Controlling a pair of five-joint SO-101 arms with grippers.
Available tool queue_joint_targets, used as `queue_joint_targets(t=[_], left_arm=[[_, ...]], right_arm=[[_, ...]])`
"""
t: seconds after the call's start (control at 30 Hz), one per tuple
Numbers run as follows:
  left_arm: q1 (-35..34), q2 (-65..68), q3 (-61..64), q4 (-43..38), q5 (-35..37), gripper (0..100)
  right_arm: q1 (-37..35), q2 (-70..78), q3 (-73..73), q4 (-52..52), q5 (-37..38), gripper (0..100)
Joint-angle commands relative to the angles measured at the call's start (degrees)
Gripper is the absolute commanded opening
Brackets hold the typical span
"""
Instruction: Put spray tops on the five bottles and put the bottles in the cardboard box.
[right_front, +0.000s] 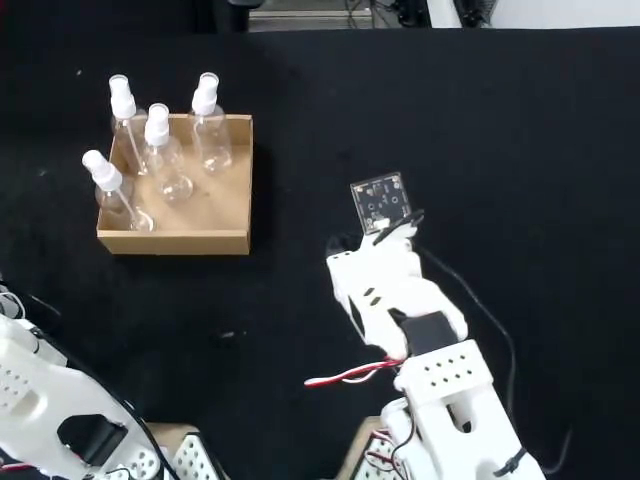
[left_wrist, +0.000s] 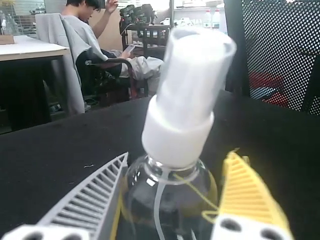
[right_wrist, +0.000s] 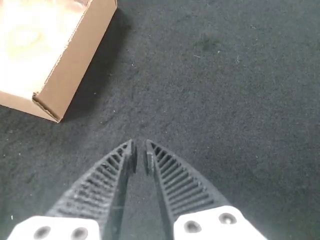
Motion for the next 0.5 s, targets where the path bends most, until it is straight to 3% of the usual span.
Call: queue_joint_targets(t=[0.0, 0.03, 0.13, 0.23, 0.47], left_arm=[[0.7, -2.5, 0.0, 0.1, 0.0, 7], [0.7, -2.5, 0.0, 0.1, 0.0, 2], [0.7, -2.5, 0.6, 0.1, 0.0, 7], [0.7, -2.5, 1.6, 0.1, 0.0, 3], [0.7, -2.5, 1.1, 0.1, -0.1, 18]], right_arm=[[-0.4, -1.4, -0.3, -1.2, 0.6, 1.1], [-0.4, -1.4, -0.3, -1.2, 0.6, 1.1], [-0.4, -1.4, -0.3, -1.2, 0.6, 1.1], [-0.4, -1.4, -0.3, -1.2, 0.6, 1.1], [-0.4, -1.4, -0.3, -1.2, 0.6, 1.1]])
